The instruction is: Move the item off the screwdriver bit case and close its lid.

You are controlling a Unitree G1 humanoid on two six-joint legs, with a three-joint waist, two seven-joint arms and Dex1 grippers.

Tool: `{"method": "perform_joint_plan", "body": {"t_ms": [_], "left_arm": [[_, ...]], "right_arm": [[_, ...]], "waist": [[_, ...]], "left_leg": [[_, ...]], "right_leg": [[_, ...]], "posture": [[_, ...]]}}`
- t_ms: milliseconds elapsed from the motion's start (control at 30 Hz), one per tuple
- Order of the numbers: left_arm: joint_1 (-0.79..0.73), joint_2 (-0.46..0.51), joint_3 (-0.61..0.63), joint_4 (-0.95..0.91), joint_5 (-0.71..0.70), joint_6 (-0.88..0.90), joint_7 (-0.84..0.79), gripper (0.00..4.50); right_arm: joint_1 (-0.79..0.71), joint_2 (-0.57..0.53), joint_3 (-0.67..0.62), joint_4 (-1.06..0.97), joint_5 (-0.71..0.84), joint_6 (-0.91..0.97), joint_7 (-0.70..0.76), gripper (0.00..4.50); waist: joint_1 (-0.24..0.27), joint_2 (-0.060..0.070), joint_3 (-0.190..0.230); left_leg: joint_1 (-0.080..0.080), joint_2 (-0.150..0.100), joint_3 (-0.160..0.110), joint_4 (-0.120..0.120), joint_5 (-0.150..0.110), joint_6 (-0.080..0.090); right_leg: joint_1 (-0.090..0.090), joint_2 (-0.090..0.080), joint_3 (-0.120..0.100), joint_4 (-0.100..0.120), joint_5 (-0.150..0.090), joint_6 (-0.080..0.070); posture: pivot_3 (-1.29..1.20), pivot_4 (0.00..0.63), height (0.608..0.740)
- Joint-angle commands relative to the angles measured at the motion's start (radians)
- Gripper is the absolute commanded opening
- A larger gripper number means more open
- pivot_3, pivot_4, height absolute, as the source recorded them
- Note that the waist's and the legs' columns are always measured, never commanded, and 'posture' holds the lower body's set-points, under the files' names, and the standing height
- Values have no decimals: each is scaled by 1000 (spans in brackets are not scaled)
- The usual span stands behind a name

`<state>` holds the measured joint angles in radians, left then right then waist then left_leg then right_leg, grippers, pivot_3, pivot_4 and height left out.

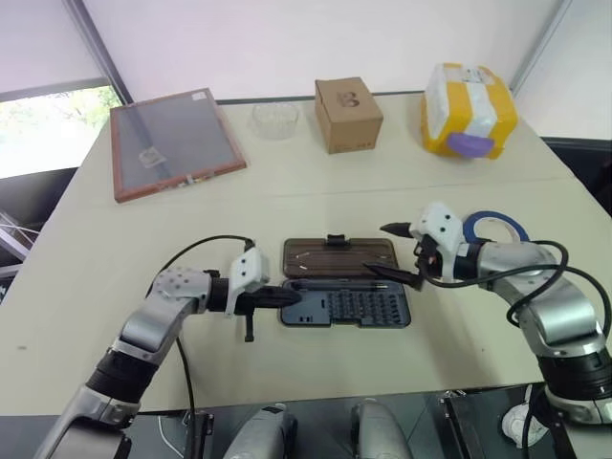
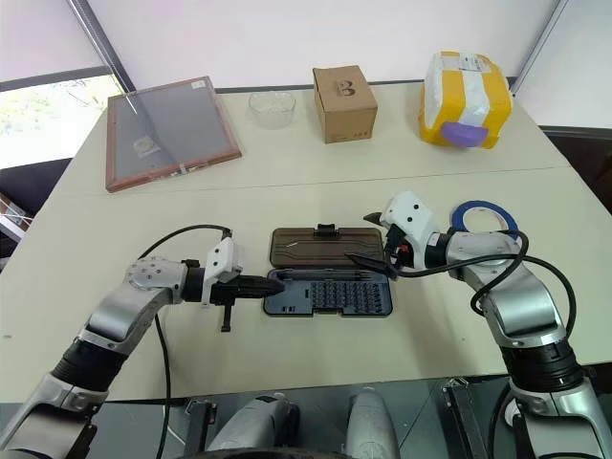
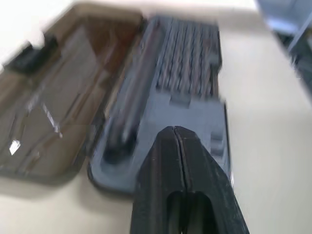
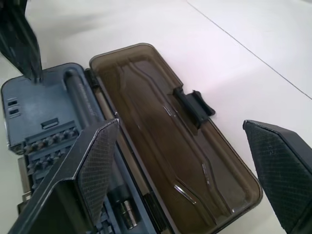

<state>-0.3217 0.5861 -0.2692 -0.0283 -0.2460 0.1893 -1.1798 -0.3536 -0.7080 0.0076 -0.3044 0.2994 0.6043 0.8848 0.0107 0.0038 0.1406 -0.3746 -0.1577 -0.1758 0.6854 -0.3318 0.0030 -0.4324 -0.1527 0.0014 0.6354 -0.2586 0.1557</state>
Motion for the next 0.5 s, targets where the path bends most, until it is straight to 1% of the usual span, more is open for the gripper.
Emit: {"method": "perform_joint_plan", "body": {"t_ms": [33, 167, 300, 433, 500], "left_arm": [[24, 40, -54, 49, 100, -145, -34, 25], [39, 41, -63, 83, 113, -191, -27, 25], [31, 22, -59, 98, 108, -189, -7, 25], [20, -16, -44, 86, 66, -117, 16, 25], [16, -23, -46, 80, 70, -108, 19, 25]], "right_arm": [[-44, 17, 8, 17, 0, -10, -20, 4210], [-138, 41, 43, 145, -24, -24, -28, 4210], [-243, 61, 127, 282, -48, -64, 51, 4210], [-395, 107, 226, 568, -161, -121, 59, 4210], [-458, 122, 264, 711, -217, -164, 61, 4210]], "waist": [[0, 0, 0], [-1, 0, 0], [0, 0, 0], [-3, 0, -1], [-1, 0, -1]], "left_leg": [[1, 0, 0, 0, 0, 0], [2, 1, 0, 0, 0, 0], [3, 1, 0, -1, 0, 0], [3, 1, 0, 0, 0, 0], [3, 1, 0, 0, 0, 0]], "right_leg": [[0, 0, 0, 0, 0, 0], [3, 1, 0, -2, 0, 0], [3, 1, 0, -2, 0, 0], [4, 1, 0, -3, 0, 0], [4, 1, 0, -2, 0, 0]], "posture": [[0, 150, 740], [0, 150, 740], [0, 150, 740], [0, 150, 740], [0, 150, 740]]}}
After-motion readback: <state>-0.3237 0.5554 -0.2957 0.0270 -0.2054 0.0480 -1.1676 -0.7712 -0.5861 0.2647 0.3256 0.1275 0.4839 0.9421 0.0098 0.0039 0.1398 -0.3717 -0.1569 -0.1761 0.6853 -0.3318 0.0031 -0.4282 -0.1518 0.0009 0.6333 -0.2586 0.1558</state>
